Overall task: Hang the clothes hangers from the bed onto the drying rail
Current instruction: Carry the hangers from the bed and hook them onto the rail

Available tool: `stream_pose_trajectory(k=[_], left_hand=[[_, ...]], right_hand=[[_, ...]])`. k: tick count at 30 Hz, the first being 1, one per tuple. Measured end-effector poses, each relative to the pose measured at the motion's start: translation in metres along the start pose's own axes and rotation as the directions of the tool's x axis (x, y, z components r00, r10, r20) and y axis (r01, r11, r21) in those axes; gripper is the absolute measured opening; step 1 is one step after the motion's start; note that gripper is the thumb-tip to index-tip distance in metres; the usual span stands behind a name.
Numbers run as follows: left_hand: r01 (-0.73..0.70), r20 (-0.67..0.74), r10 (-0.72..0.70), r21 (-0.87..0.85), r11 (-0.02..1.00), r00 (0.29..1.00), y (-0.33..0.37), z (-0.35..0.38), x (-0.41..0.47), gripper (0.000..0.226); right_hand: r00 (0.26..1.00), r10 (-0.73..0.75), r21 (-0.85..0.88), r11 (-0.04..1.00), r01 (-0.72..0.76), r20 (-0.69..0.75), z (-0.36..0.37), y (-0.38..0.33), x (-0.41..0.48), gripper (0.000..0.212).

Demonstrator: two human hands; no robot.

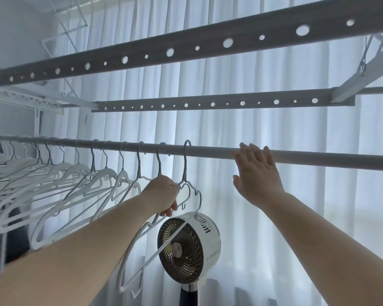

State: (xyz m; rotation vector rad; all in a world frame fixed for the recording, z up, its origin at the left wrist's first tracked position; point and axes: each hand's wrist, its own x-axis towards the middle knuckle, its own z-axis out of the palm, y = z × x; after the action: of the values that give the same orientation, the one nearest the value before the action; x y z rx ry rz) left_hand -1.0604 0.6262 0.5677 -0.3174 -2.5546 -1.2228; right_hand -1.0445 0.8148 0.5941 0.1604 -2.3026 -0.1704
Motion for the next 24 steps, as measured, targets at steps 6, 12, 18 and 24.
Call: stream_pose_trajectory(k=[6,12,18,24], left_hand=[[0.012,-0.001,-0.012,0.071,0.997,1.0,-0.004,0.005,-0.005,0.027],[0.072,-0.084,-0.068,0.043,0.996,0.994,-0.011,-0.002,-0.023,0.033],[0.034,-0.309,-0.02,0.039,0.999,0.951,-0.032,-0.045,-0.084,0.028],[0.092,-0.466,-0.133,-0.108,0.99,0.875,-0.088,-0.115,-0.202,0.014]], right_hand=[[1.0,-0.023,0.065,0.998,0.023,-0.008,-0.002,0.003,-0.005,0.054],[0.991,-0.051,0.226,0.971,0.079,-0.124,0.003,-0.012,-0.022,0.054],[0.968,-0.2,0.318,0.918,0.239,-0.15,-0.026,-0.073,-0.03,0.05],[0.886,-0.434,0.474,0.753,0.456,-0.163,-0.078,-0.159,-0.057,0.037]])
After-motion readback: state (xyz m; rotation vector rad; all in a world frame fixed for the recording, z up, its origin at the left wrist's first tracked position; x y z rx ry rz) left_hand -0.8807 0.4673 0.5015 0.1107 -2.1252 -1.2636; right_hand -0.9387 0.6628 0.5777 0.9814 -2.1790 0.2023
